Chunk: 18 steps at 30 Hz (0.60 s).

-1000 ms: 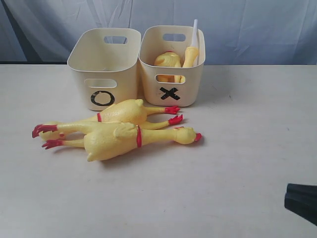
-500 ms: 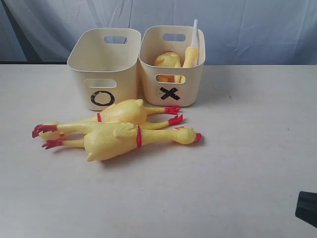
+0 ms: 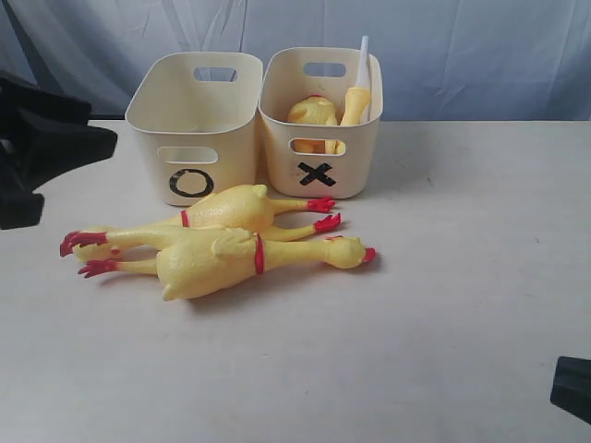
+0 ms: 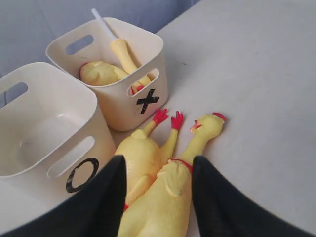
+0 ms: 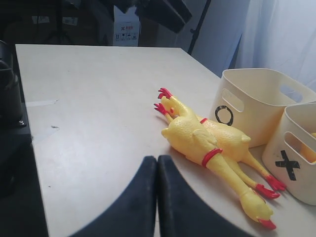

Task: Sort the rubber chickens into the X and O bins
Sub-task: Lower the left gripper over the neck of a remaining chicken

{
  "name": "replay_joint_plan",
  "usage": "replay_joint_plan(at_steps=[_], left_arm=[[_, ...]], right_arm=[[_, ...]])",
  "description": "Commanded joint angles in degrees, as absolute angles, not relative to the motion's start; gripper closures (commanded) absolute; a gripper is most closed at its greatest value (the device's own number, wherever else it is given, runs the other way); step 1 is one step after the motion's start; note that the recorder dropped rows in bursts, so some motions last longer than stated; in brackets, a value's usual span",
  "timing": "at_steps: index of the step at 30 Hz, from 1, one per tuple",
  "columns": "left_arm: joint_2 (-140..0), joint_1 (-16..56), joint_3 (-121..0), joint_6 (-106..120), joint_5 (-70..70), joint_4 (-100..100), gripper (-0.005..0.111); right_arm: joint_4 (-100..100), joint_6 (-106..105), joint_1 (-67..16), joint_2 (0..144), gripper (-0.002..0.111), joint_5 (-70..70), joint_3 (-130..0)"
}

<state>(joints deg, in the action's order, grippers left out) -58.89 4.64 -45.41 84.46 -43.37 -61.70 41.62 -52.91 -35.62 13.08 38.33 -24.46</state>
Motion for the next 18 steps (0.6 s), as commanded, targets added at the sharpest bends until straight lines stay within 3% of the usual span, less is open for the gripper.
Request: replay_joint_plan(at_steps=[1,14,18], left_arm=[[-64.68,10.02,-48.62,85.67,-40.07,-56.73,0.065],[-82.21,26.44,-53.65,93.66,-33.39,-53.07,0.065],[-86.64,29.84,-54.16,93.66,-27.55,-53.24,0.054]], right_arm=[[41.38,-52.87,-35.33,12.76,0.108,38.26,-24.07],[41.59,-52.87,-35.33,12.76,0.108,38.71,-24.07],[41.59,-52.87,-35.33,12.76,0.108,38.95,-24.07]])
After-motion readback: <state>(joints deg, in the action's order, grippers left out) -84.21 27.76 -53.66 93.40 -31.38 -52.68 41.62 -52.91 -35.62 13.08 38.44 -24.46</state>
